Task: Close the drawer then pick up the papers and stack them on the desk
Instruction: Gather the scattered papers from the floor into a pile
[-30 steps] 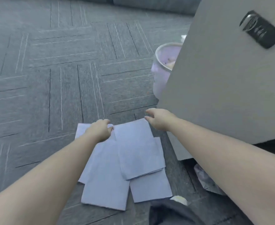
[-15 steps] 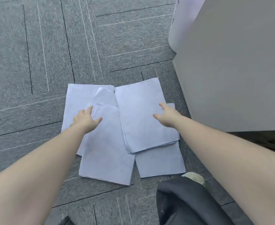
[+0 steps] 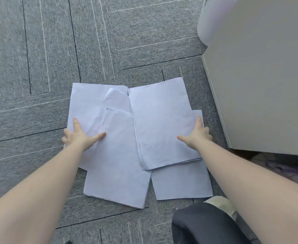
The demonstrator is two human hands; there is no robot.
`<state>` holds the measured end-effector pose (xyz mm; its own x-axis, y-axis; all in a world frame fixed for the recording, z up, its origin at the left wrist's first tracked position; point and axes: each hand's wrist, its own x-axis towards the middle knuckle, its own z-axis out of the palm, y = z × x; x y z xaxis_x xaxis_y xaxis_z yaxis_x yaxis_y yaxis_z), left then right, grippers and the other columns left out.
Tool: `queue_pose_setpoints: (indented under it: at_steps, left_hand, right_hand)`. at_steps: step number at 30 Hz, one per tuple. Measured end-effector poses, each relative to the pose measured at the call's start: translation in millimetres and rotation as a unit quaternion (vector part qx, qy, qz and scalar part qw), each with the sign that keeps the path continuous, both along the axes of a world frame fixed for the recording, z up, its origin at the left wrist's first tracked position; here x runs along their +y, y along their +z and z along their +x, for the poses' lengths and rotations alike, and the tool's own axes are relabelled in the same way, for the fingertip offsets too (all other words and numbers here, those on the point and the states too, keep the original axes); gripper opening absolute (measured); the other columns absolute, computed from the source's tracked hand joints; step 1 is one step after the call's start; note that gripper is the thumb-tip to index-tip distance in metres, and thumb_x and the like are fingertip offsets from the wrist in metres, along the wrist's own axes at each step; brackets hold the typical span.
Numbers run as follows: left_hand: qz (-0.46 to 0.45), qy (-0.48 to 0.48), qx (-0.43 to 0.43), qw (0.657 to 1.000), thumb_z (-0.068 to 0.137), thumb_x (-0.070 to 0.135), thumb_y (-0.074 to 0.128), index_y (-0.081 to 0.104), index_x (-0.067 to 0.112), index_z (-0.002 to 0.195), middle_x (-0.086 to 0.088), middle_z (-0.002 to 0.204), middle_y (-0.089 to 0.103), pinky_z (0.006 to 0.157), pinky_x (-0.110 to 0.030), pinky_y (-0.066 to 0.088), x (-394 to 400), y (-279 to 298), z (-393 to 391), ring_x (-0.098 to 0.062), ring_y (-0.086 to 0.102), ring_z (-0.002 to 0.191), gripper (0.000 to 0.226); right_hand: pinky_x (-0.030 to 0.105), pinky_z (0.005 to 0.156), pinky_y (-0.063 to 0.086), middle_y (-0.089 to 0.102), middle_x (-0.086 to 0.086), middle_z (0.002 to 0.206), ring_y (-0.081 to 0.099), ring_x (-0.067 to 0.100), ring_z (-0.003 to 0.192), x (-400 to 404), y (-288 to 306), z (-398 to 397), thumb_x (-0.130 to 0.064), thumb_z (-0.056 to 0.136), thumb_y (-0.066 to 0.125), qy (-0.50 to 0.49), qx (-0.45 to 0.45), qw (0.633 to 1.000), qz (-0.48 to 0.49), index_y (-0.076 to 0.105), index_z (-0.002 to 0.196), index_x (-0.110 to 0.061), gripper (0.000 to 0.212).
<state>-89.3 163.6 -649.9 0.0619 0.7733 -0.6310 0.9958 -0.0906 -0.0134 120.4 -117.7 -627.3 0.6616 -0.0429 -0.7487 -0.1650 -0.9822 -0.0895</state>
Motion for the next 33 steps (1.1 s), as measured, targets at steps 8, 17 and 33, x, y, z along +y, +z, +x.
queue_pose_setpoints:
  at_steps: [8, 17, 33]
  left_hand:
    - [-0.021, 0.012, -0.082, 0.996, 0.050, 0.068, 0.074, 0.009, 0.024, 0.148, -0.010, 0.151, 0.033, 0.112, -0.053, 0.028, -8.9, 5.3, 14.0, -0.036, 0.026, 0.140, 0.126]
    - [0.026, -0.011, -0.127, 0.992, 0.053, 0.061, 0.076, 0.034, 0.026, 0.137, -0.006, 0.151, 0.021, 0.109, -0.051, 0.029, -42.5, 9.6, 36.2, -0.031, 0.023, 0.140, 0.100]
    - [-0.248, 0.094, -0.290, 0.919, 0.056, 0.033, 0.087, 0.066, 0.021, 0.106, 0.003, 0.101, 0.074, 0.084, -0.036, 0.055, -46.5, 20.7, 45.4, -0.017, 0.069, 0.094, 0.055]
  right_hand:
    - [0.039, 0.105, 0.040, 0.047, 0.018, 0.143, 0.046, 0.035, 0.131, 14.8, -1.7, 2.5, -0.032, 0.074, 0.076, -0.082, -0.008, 0.993, 0.080, 0.035, 0.138, -0.005, 0.081]
    - [0.041, 0.099, 0.047, 0.060, 0.009, 0.126, 0.060, 0.027, 0.112, 17.8, -0.3, -8.8, -0.008, 0.070, 0.079, -0.211, 0.079, 0.946, 0.233, 0.042, 0.130, -0.010, 0.071]
    - [0.051, 0.089, 0.054, 0.068, 0.019, 0.114, 0.067, 0.037, 0.102, 35.3, -10.8, -29.1, 0.008, 0.069, 0.074, -0.307, 0.147, 0.889, 0.307, 0.058, 0.121, -0.001, 0.055]
